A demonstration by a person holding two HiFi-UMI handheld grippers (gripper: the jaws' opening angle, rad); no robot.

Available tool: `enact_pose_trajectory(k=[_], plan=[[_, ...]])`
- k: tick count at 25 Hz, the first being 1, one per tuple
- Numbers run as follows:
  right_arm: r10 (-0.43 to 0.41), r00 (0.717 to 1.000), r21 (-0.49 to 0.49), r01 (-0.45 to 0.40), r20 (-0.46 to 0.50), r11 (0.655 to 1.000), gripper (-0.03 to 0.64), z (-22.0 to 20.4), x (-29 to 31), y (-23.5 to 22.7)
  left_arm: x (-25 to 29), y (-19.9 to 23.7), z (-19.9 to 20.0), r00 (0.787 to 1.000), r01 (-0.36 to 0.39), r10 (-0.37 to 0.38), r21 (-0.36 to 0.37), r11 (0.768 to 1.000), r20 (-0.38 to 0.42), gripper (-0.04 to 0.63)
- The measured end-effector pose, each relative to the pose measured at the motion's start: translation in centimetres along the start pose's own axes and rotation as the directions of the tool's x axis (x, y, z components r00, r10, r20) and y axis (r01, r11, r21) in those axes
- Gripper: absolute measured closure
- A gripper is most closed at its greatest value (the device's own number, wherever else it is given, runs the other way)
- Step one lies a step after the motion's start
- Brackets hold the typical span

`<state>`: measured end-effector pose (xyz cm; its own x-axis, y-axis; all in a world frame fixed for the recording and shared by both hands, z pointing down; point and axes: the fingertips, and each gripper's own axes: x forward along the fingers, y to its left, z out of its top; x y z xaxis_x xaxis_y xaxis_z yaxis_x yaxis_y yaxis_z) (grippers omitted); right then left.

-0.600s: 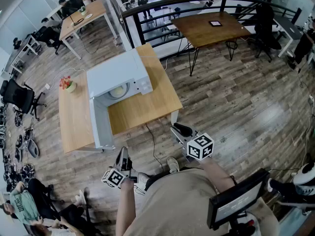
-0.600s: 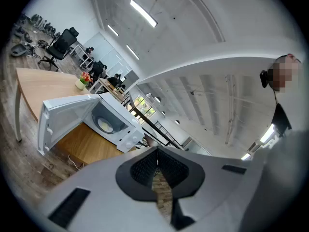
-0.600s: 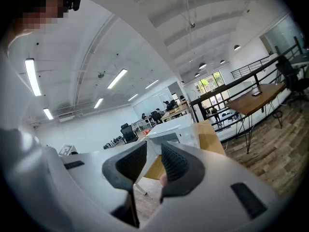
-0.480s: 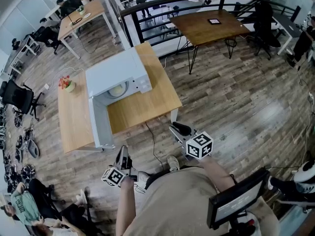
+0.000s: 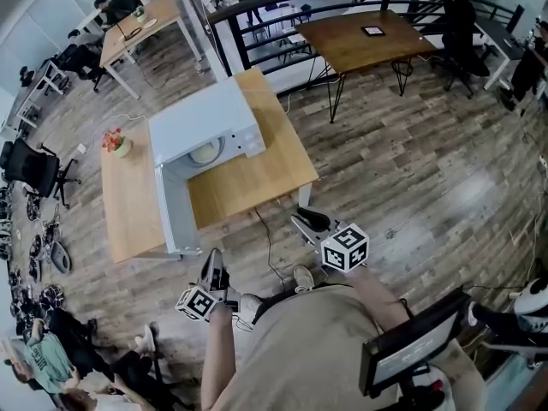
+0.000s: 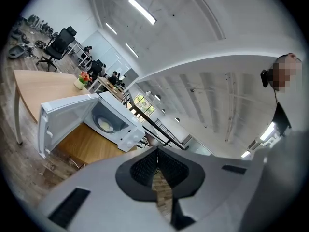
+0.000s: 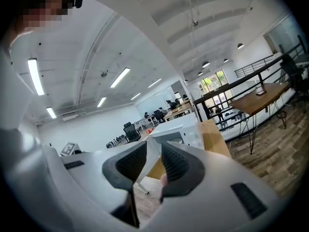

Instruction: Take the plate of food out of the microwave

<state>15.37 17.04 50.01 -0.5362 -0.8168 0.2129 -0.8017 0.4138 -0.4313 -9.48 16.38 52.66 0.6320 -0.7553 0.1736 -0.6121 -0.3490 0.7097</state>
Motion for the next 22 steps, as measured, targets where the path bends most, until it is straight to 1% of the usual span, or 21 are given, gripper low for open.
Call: enact_pose_trajectory(k=[4,7,9,18,22], plan=[[0.036,0.999,0.011,-0.036,0.007,0.999,0.512,0.1,0.2,0.6,-0.1,0.2,-0.2,1.0,0.0,0.0,-0.003,1.0,-0.001,0.591],[0.09,0.995,0.059,-0.092,0.034,0.994,0.511,0.2,0.1,1.8,-0.6,0.3,-0.5,1.0,0.0,0.0,-0.009,1.0,-0.004,0.591],[0.101,0.994,0.077,-0.104,0.044,0.992,0.509,0.3,0.0,2.1,-0.7,0.3,-0.7,1.0,0.0,-0.001,-0.01,1.0,-0.007,0.591],[0.126,0.992,0.01,-0.126,0.018,0.992,0.508,-0.3,-0.7,2.5,-0.4,-0.3,-1.7,0.999,-0.018,0.018,0.005,1.0,-0.026,0.591],[0.139,0.99,0.007,-0.139,0.011,0.99,0.509,-0.8,-0.8,2.6,-0.6,-0.6,-1.9,1.0,-0.017,0.017,0.0,1.0,-0.018,0.591]])
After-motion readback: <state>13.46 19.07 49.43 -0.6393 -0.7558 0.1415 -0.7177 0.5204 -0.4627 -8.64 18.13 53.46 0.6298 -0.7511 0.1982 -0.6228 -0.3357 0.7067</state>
